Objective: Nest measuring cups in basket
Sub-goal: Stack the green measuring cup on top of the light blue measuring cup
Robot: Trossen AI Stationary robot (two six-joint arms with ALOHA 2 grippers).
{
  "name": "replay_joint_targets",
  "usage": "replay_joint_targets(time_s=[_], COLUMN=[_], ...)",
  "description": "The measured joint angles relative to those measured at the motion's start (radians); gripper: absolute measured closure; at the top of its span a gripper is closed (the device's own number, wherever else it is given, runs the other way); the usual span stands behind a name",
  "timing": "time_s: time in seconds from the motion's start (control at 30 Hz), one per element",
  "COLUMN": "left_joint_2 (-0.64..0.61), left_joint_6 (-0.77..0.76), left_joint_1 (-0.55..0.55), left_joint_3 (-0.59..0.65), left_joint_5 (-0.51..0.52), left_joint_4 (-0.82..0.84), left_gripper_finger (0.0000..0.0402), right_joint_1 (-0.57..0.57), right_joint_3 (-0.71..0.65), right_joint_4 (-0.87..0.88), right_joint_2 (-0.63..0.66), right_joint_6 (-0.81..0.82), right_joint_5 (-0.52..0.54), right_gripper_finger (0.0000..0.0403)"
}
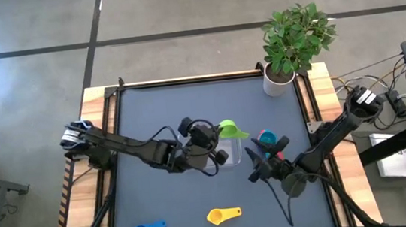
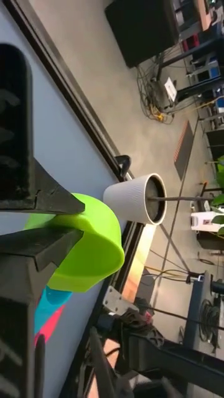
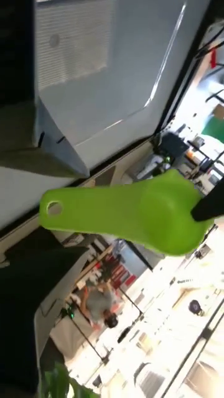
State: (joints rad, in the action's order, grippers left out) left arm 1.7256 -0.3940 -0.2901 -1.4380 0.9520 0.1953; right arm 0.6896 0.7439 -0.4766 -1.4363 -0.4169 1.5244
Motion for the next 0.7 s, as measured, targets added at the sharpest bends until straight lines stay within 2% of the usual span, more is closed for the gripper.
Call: replay_joint_targets(time_s=[0.23,0.4,0.53,0.7], left_joint_2=[0.006,0.006,0.006,0.006], left_joint_6=[0.012,0.012,0.012,0.012], left_joint_1=[0.004,0.004,0.004,0.004], left_joint_3=[-0.017,-0.016,-0.016,-0.016], left_joint_5=[0.001,0.000,0.000,-0.020], left_joint_4=[0.007,0.003,-0.002,-0.003], left_gripper_finger=[0.0396,0.0396,0.0395,0.0395], right_joint_1=[-0.049,-0.083,-0.107,-0.133], right_joint_3=[0.060,0.086,0.105,0.130], right_joint_4=[-0.001,-0.001,-0.001,0.000], right_joint_2=[-0.036,-0.071,-0.099,-0.135], right_joint_6=[-0.003,-0.003,-0.003,-0.005], right_joint_5=[0.033,0.039,0.039,0.040], right_gripper_finger=[0.0138,0.0101,0.0089,0.0099])
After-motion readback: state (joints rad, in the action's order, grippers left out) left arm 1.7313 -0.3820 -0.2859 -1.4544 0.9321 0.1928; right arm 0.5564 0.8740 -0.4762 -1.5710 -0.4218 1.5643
